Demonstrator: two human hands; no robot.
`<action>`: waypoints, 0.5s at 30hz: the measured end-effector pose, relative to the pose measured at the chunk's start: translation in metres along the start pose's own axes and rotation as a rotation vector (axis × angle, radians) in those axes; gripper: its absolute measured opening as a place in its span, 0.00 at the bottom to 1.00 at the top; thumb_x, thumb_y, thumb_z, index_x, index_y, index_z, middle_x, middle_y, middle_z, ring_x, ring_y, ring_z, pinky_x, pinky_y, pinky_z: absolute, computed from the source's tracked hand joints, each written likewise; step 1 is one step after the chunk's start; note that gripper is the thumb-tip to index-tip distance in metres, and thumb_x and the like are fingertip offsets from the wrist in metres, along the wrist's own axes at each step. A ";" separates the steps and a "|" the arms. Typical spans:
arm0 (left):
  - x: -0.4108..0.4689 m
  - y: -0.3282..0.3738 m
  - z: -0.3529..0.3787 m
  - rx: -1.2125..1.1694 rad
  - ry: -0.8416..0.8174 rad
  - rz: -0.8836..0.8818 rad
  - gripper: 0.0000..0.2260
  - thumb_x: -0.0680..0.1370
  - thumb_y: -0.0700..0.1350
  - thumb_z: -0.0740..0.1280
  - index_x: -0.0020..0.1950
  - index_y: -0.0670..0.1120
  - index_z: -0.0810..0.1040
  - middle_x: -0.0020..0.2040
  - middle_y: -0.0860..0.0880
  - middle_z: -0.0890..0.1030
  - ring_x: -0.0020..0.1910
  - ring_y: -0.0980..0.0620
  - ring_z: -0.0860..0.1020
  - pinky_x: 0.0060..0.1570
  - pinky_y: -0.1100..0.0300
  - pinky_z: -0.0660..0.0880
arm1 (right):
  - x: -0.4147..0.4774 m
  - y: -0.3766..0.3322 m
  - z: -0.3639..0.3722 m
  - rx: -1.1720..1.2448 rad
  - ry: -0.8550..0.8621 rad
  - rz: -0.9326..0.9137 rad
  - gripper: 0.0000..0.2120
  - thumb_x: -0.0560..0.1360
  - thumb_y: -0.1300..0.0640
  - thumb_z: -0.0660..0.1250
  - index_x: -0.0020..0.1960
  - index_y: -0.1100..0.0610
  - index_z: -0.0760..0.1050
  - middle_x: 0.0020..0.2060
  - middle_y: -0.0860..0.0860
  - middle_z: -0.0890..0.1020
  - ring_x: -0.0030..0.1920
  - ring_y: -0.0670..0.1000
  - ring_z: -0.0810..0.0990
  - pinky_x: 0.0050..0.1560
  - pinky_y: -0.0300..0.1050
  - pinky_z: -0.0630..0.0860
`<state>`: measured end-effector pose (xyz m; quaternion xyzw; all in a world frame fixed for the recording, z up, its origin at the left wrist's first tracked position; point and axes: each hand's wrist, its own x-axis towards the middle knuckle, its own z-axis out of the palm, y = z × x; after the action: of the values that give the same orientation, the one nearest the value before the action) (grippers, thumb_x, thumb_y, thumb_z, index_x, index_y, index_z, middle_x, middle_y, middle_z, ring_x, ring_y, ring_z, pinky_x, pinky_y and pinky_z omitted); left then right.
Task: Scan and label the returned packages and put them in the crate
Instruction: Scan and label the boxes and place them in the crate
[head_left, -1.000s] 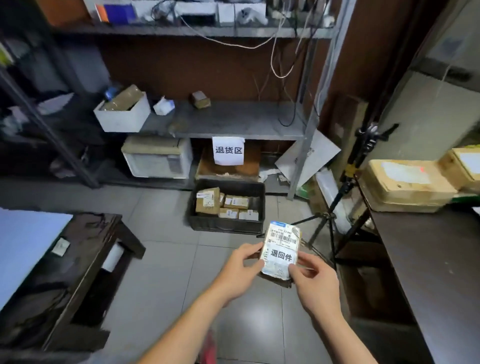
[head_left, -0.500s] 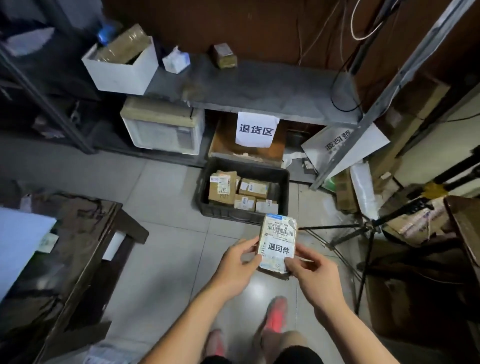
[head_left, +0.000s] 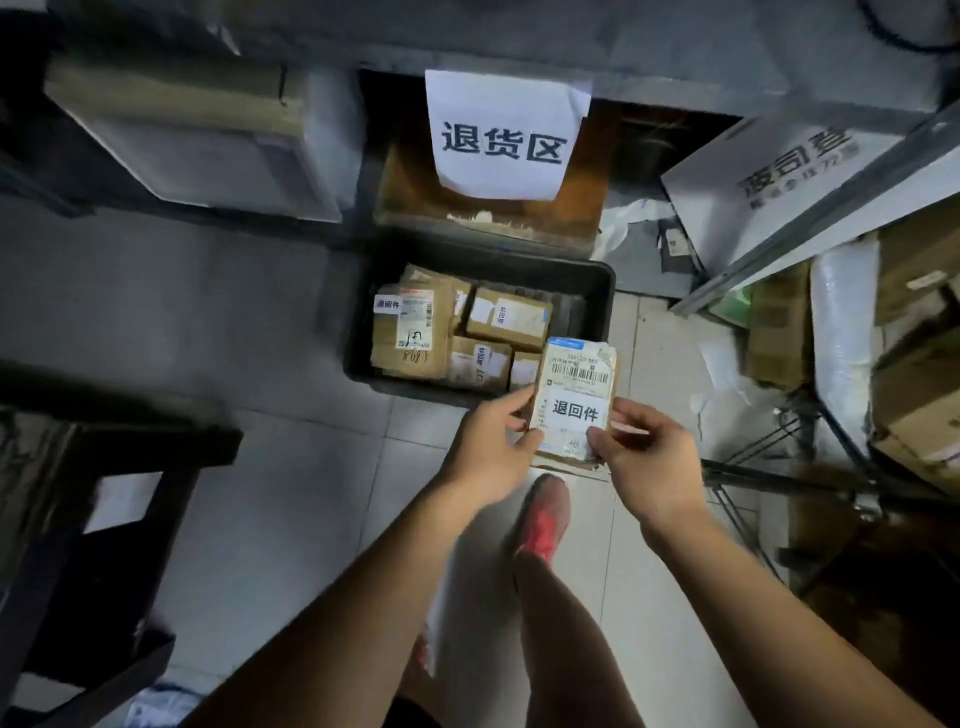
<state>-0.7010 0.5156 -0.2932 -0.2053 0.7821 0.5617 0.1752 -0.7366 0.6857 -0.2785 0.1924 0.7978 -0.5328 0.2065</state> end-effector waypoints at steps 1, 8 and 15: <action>0.028 -0.005 0.005 -0.002 -0.009 -0.007 0.25 0.79 0.38 0.68 0.74 0.55 0.72 0.49 0.54 0.83 0.37 0.65 0.75 0.40 0.74 0.70 | 0.028 0.007 0.005 -0.001 0.005 0.010 0.15 0.73 0.68 0.73 0.56 0.53 0.82 0.45 0.48 0.87 0.46 0.47 0.86 0.43 0.40 0.82; 0.192 -0.081 0.051 0.079 -0.021 0.032 0.24 0.77 0.35 0.70 0.72 0.46 0.74 0.58 0.52 0.78 0.46 0.61 0.77 0.51 0.70 0.76 | 0.195 0.070 0.055 -0.148 0.067 0.078 0.11 0.71 0.62 0.76 0.43 0.48 0.80 0.40 0.44 0.86 0.43 0.50 0.86 0.47 0.49 0.84; 0.331 -0.162 0.092 0.033 -0.029 -0.029 0.21 0.76 0.35 0.72 0.68 0.45 0.77 0.60 0.50 0.79 0.50 0.54 0.82 0.48 0.64 0.80 | 0.323 0.136 0.097 -0.247 0.076 0.067 0.13 0.72 0.60 0.75 0.55 0.51 0.83 0.47 0.48 0.87 0.47 0.48 0.85 0.51 0.49 0.84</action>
<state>-0.8957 0.5156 -0.6187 -0.2058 0.7856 0.5490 0.1979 -0.9247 0.6721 -0.5899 0.2120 0.8577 -0.4157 0.2158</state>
